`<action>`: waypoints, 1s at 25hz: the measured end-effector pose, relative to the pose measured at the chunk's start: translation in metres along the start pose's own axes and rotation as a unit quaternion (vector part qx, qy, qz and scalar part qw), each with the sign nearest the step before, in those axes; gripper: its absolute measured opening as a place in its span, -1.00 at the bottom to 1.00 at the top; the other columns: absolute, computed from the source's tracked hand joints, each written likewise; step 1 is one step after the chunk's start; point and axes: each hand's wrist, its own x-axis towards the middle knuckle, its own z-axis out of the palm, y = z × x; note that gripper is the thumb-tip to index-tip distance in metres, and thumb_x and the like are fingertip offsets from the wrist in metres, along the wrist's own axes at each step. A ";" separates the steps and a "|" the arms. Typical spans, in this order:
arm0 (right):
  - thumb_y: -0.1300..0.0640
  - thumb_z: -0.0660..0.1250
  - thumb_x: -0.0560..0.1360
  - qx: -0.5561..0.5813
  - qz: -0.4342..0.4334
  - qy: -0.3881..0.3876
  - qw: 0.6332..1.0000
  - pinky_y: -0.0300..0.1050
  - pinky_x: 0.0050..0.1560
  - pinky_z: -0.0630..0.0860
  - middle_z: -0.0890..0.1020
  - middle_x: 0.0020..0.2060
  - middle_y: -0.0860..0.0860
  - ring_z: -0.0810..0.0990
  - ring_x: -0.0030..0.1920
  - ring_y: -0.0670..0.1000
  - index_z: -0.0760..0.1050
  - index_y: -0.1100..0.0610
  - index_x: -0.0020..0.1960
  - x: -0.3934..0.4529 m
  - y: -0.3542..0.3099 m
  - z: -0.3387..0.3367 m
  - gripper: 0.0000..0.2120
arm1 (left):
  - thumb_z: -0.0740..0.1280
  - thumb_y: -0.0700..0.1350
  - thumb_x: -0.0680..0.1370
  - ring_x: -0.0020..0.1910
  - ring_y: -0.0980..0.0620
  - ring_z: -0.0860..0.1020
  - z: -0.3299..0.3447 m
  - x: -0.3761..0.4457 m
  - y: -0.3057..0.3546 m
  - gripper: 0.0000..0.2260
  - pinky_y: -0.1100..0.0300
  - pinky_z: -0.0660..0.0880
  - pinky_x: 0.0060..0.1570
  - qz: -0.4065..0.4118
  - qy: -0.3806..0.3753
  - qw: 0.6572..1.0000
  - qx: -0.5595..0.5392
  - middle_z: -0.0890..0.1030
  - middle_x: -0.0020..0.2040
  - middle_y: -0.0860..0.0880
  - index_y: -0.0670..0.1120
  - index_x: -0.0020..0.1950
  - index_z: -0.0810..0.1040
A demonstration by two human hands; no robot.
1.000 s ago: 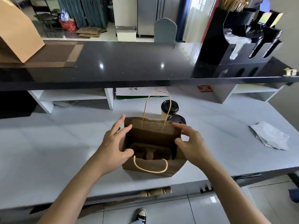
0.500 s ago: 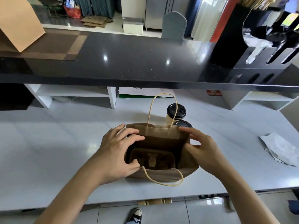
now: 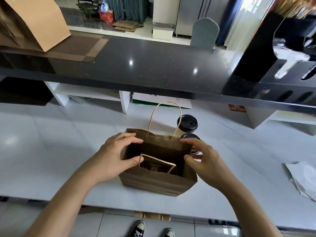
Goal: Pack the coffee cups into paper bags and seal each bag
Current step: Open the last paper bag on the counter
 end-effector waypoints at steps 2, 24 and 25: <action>-0.01 0.27 0.41 -0.004 -0.003 -0.016 1.000 0.01 0.23 0.58 0.62 0.16 -0.15 0.59 0.16 -0.09 0.53 -0.22 0.31 0.001 0.001 -0.004 -0.53 | 0.47 0.07 0.53 0.51 0.26 0.25 0.003 -0.002 0.003 -0.60 0.17 0.18 0.50 -0.003 0.018 1.000 -0.021 0.33 0.47 0.33 0.34 0.33 0.50; 0.19 0.39 0.57 0.047 -0.088 -0.017 0.995 -0.31 0.08 0.58 0.69 0.04 -0.20 0.64 0.13 -0.15 0.64 -0.19 0.10 0.021 0.038 -0.065 -0.72 | 0.58 0.27 0.28 0.56 0.33 -0.26 0.045 -0.018 0.051 -0.12 0.08 0.03 0.56 -0.043 -0.033 0.998 0.043 -0.11 0.53 0.51 0.48 0.48 0.17; 0.21 0.38 0.57 0.040 -0.086 0.006 0.995 -0.30 0.06 0.58 0.69 0.02 -0.20 0.65 0.10 -0.15 0.64 -0.16 0.10 0.028 0.041 -0.065 -0.73 | 0.58 0.27 0.28 0.56 0.34 -0.26 0.046 -0.019 0.051 -0.11 0.08 0.03 0.55 -0.044 -0.030 0.998 0.038 -0.11 0.52 0.52 0.49 0.48 0.17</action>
